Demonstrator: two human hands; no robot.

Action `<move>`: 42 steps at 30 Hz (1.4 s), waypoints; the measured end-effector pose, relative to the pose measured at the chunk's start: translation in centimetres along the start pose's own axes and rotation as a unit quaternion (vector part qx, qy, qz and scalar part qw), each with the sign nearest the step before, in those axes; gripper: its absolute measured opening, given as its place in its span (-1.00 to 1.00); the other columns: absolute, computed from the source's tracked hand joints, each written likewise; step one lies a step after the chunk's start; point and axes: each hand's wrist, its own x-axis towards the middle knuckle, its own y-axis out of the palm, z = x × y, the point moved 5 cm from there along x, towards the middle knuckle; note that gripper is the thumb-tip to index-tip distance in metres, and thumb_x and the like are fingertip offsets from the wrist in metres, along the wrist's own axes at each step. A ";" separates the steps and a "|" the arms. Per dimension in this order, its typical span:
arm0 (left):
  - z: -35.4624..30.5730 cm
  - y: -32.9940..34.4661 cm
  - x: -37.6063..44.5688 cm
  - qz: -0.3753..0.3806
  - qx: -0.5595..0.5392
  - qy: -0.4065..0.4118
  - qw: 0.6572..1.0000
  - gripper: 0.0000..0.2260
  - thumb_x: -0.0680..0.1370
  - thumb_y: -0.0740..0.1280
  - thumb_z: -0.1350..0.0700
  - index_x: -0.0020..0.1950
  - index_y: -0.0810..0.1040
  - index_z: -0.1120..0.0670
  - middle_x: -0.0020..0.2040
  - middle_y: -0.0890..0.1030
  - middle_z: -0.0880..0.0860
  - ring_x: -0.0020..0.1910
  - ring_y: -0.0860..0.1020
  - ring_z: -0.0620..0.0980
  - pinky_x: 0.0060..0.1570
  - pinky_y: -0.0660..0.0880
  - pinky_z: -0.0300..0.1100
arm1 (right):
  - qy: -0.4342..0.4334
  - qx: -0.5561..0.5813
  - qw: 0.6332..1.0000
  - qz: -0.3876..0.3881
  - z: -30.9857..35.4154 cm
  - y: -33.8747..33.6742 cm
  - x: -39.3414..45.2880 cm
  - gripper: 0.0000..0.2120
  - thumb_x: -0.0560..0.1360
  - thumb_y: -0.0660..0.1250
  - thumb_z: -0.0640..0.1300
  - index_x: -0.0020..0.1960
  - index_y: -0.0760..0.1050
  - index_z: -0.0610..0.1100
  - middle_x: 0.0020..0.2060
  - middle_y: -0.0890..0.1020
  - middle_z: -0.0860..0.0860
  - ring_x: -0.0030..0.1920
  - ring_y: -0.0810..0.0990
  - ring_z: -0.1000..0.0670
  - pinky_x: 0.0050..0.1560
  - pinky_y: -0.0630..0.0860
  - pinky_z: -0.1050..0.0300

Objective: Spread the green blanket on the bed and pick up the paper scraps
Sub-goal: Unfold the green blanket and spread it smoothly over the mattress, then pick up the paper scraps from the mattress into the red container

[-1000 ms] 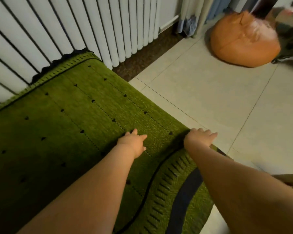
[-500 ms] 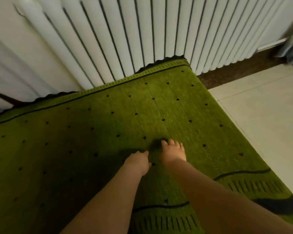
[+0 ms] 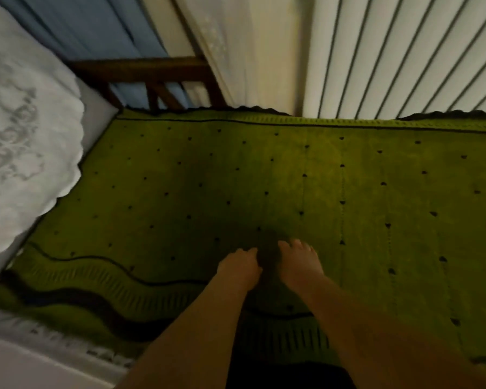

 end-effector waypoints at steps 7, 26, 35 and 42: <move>15.9 -2.4 -6.1 -0.130 -0.094 -0.114 0.980 -0.77 0.60 0.14 0.15 0.16 0.54 0.10 0.17 0.57 0.11 0.15 0.55 0.10 -0.03 0.46 -0.08 | -0.125 0.006 0.992 0.026 19.4 3.6 -1.8 -0.79 0.57 0.13 -0.14 -0.04 0.54 -0.11 0.04 0.57 -0.09 0.00 0.58 -0.10 -0.04 0.53 0.04; 57.4 10.2 -28.0 -0.190 -0.335 -0.382 0.840 -0.75 0.62 0.18 0.10 0.20 0.52 0.16 0.20 0.56 0.19 0.20 0.52 0.20 0.17 0.45 0.02 | -0.327 -0.091 0.925 0.169 61.2 22.2 -19.0 -0.70 0.63 0.12 -0.13 0.23 0.52 -0.22 0.21 0.57 -0.22 0.20 0.55 -0.22 0.17 0.47 -0.01; 64.0 19.6 -37.3 -0.163 -0.394 -0.496 0.757 -0.73 0.63 0.13 0.01 0.13 0.54 0.12 0.12 0.59 0.14 0.12 0.56 0.15 -0.05 0.41 -0.09 | -0.422 -0.152 0.856 0.256 68.0 32.1 -27.1 -0.70 0.60 0.12 -0.18 0.20 0.58 -0.17 0.14 0.62 -0.19 0.13 0.59 -0.20 0.15 0.51 0.01; 65.7 24.4 -43.0 -0.148 -0.436 -0.529 0.713 -0.82 0.62 0.17 0.11 0.07 0.54 0.12 0.07 0.60 0.13 0.06 0.57 0.14 -0.04 0.46 -0.08 | -0.476 -0.193 0.813 0.273 70.1 37.0 -32.5 -0.73 0.60 0.15 -0.18 0.20 0.55 -0.15 0.12 0.63 -0.16 0.09 0.60 -0.18 0.14 0.55 -0.01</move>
